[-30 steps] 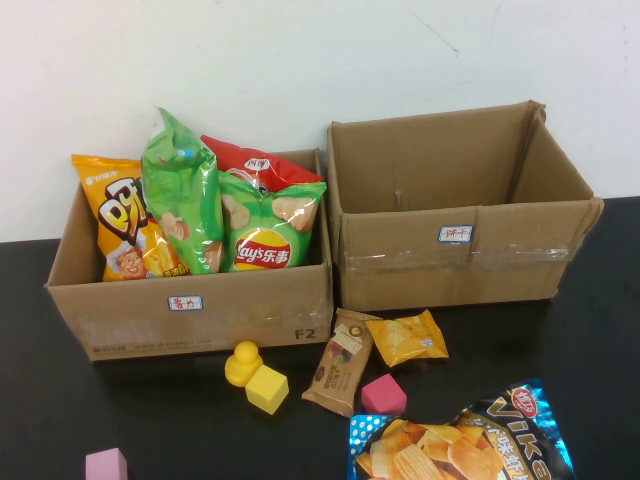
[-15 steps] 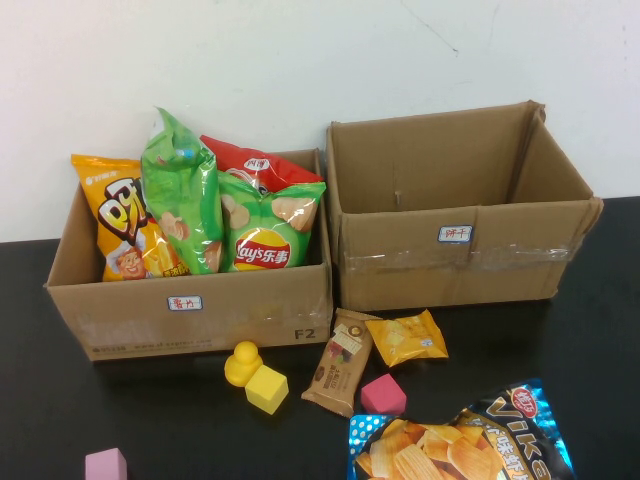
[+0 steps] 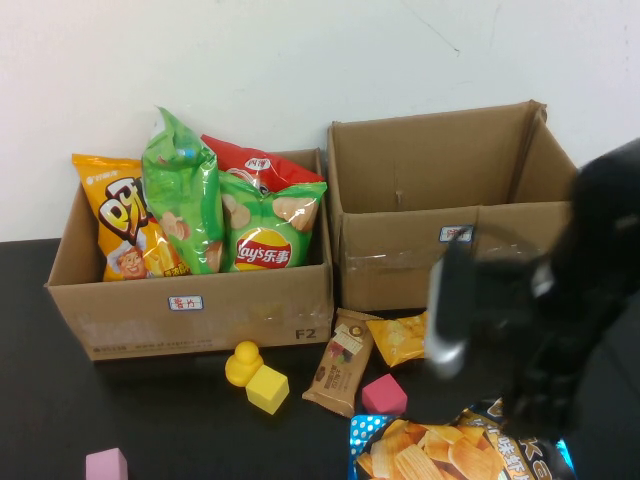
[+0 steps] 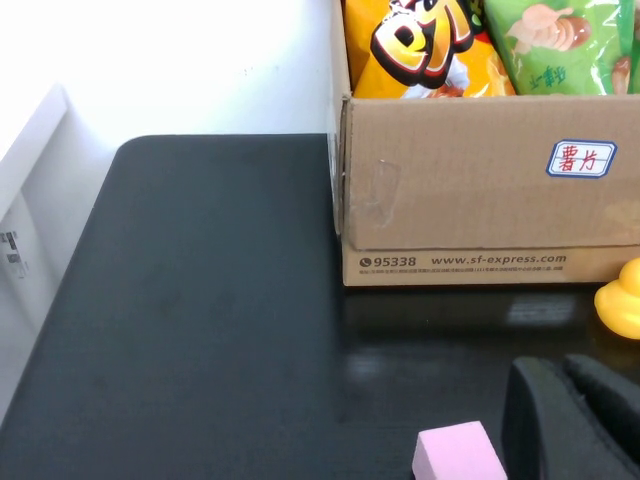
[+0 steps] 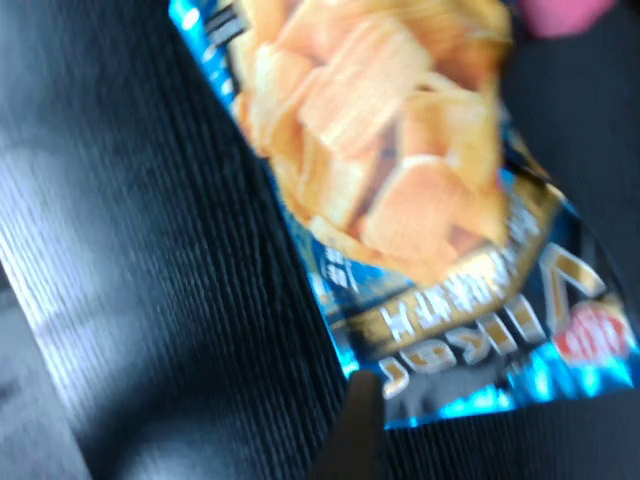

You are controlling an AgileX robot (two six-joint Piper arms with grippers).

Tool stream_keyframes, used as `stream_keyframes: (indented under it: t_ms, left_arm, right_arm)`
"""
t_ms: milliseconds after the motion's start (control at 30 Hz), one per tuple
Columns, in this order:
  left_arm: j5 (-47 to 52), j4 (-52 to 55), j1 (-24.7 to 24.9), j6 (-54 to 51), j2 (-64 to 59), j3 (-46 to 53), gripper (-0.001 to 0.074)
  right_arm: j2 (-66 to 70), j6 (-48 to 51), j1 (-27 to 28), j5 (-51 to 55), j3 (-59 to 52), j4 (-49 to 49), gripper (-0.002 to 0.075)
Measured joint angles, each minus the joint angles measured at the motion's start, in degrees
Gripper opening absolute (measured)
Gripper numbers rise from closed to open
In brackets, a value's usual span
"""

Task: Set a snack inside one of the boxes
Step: Pick up the potato chip

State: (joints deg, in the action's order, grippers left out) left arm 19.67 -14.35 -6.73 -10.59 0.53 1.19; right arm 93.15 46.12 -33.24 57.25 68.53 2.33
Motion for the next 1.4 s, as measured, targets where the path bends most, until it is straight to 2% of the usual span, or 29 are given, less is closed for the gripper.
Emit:
stream_keyframes:
  t_ms: [100, 300, 667, 833, 900, 933, 1033, 1067, 1100, 1233, 1400]
  left_arm:
    - [0.0, 0.0, 0.0, 0.0, 0.0, 0.0, -0.0003]
    - [0.0, 0.0, 0.0, 0.0, 0.0, 0.0, -0.0003]
    - [0.0, 0.0, 0.0, 0.0, 0.0, 0.0, -0.0003]
    - [0.0, 0.0, 0.0, 0.0, 0.0, 0.0, -0.0003]
    - [0.0, 0.0, 0.0, 0.0, 0.0, 0.0, -0.0003]
    - [0.0, 0.0, 0.0, 0.0, 0.0, 0.0, -0.0003]
    - [0.0, 0.0, 0.0, 0.0, 0.0, 0.0, -0.0003]
    - [0.0, 0.0, 0.0, 0.0, 0.0, 0.0, -0.0003]
    - [0.0, 0.0, 0.0, 0.0, 0.0, 0.0, -0.0003]
    - [0.0, 0.0, 0.0, 0.0, 0.0, 0.0, -0.0003]
    - [0.0, 0.0, 0.0, 0.0, 0.0, 0.0, -0.0003]
  right_arm:
    - [5.9, 4.6, -1.5, -1.5, 0.5, 0.0, 0.0671]
    - [13.7, 11.2, -2.5, -7.1, 0.6, 0.4, 0.0689]
    - [25.7, 13.5, -2.5, -19.9, 0.6, 1.1, 0.0692]
    - [28.1, 14.0, -2.5, -21.1, 1.2, 3.3, 0.0683]
    - [28.1, 15.0, -2.5, -20.9, 1.3, 4.0, 0.0613]
    - [28.1, 15.5, -2.5, -20.3, 1.4, 4.3, 0.0542]
    - [28.0, 16.2, -2.5, -18.7, 2.6, 4.7, 0.0259]
    - [27.5, 15.9, -2.5, -18.2, 3.2, 4.8, 0.0181]
    - [27.0, 15.7, -2.5, -17.8, 3.8, 4.8, 0.0140]
    - [23.4, 14.3, -2.5, -17.1, 5.8, 4.7, 0.0122]
    - [11.6, 11.1, -2.5, -17.2, 6.4, 6.1, 0.0121]
